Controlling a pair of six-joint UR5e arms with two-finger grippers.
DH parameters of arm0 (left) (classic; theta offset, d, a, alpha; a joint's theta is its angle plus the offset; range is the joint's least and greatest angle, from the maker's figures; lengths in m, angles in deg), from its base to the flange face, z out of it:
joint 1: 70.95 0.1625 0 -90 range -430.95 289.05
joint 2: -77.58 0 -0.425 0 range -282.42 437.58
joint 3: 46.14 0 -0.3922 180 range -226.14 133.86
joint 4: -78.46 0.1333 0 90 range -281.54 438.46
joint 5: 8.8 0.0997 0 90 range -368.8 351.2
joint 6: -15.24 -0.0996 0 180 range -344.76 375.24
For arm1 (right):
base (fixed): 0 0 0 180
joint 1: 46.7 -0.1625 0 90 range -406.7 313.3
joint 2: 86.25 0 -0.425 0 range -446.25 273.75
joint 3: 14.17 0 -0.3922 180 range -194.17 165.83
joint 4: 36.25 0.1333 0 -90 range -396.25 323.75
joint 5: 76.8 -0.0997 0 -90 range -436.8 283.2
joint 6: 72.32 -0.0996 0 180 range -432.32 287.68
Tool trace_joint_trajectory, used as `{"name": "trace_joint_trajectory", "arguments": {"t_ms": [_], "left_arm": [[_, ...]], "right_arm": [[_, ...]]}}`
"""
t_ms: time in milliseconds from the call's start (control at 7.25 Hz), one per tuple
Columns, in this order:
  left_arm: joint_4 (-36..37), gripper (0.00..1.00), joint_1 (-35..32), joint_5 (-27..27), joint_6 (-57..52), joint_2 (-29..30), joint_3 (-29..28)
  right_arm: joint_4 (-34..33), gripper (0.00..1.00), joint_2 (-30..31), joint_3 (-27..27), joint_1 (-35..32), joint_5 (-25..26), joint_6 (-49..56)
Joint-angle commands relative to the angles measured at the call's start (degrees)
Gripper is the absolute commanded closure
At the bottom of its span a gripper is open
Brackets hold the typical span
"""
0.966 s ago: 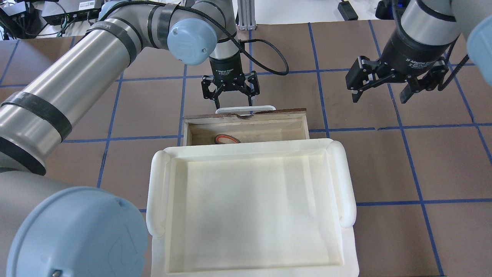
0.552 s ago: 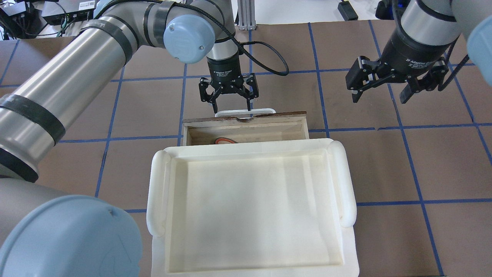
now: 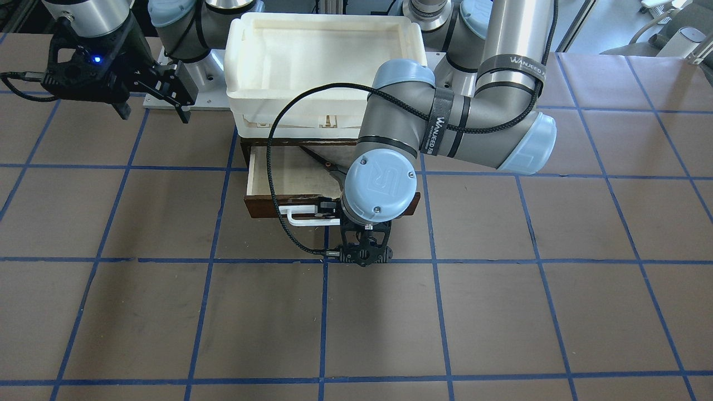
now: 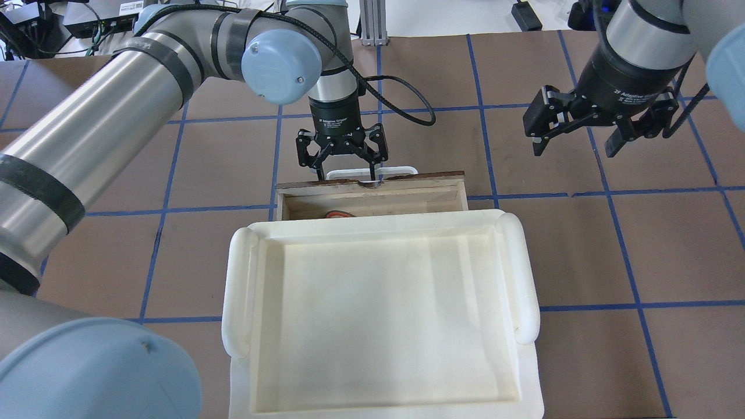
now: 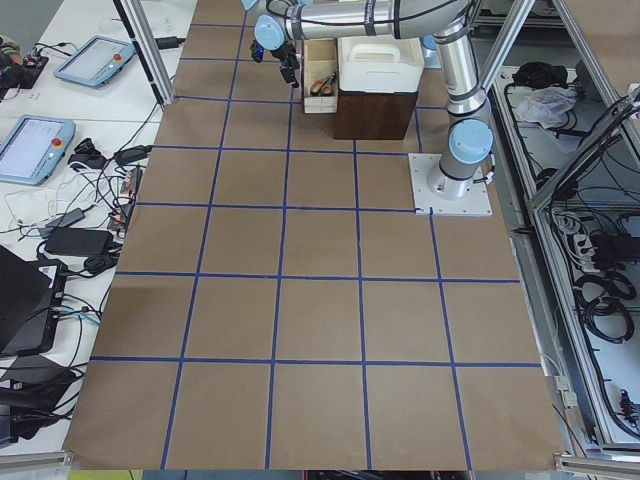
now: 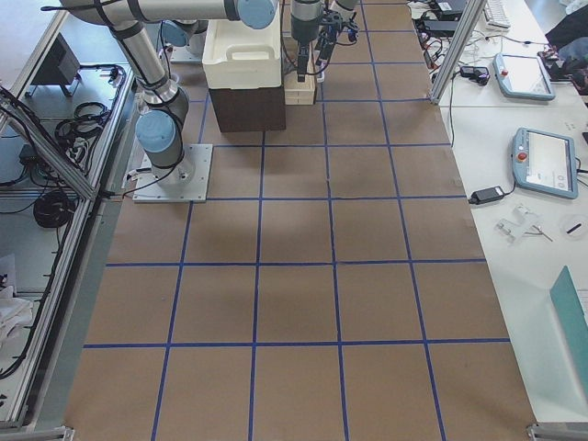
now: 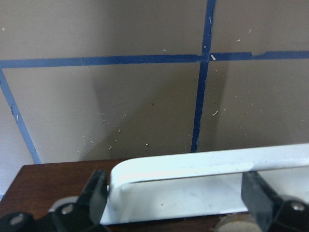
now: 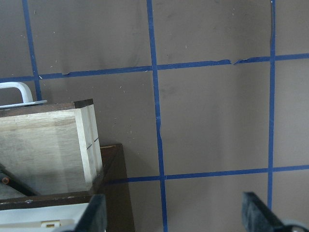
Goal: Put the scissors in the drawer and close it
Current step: 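Lower the left gripper to the drawer handle and push the drawer inward, then push the drawer front with the left gripper until it is shut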
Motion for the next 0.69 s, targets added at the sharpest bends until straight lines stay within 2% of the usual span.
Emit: {"name": "trace_joint_trajectory", "arguments": {"t_ms": [0, 552], "left_arm": [[-1.28, 0.0, -0.01, 0.01, 0.03, -0.97, 0.47], [-2.25, 0.0, -0.09, 0.01, 0.03, -1.94, 1.87]], "right_arm": [[0.0, 0.0, -0.01, 0.0, 0.13, 0.04, 0.01], [0.0, 0.0, 0.07, -0.27, 0.13, 0.04, 0.54]]}}
